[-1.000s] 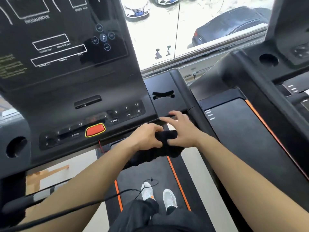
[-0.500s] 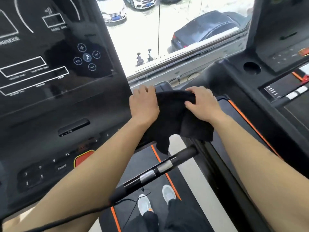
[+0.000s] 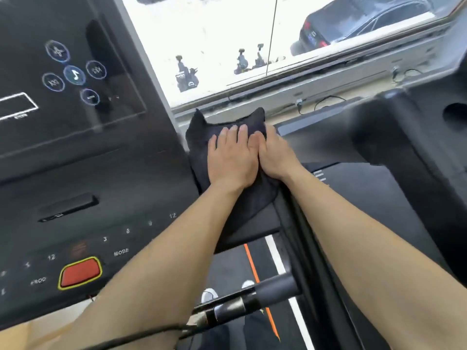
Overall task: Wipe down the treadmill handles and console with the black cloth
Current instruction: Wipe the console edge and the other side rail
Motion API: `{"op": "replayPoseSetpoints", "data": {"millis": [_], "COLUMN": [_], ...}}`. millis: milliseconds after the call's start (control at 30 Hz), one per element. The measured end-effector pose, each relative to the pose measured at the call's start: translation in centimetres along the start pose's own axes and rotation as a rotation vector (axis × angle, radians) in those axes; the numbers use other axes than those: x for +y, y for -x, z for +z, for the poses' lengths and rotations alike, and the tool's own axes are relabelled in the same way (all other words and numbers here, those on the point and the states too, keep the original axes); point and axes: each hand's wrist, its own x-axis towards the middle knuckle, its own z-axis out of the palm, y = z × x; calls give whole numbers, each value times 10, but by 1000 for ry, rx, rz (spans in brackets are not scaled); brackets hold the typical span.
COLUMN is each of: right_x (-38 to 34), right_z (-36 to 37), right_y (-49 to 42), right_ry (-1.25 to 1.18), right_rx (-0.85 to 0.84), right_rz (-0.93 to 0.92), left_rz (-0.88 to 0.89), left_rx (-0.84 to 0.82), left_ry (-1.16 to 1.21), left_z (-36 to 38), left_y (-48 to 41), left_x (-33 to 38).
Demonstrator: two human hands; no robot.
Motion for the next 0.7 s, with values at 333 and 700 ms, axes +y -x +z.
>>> {"op": "replayPoseSetpoints", "data": {"millis": [333,700], "right_x": [11,30], "right_z": [10,-10], "right_y": [54,38], "right_ry": [313,-448], "right_rx": [146,-124], "right_rz": [-211,-101], "left_rz": [-7,-9], "left_rx": [41,32], "left_ry": [-24,-14], "left_z": [9,12], "left_y": [56,58], "left_x": [-2,30]}}
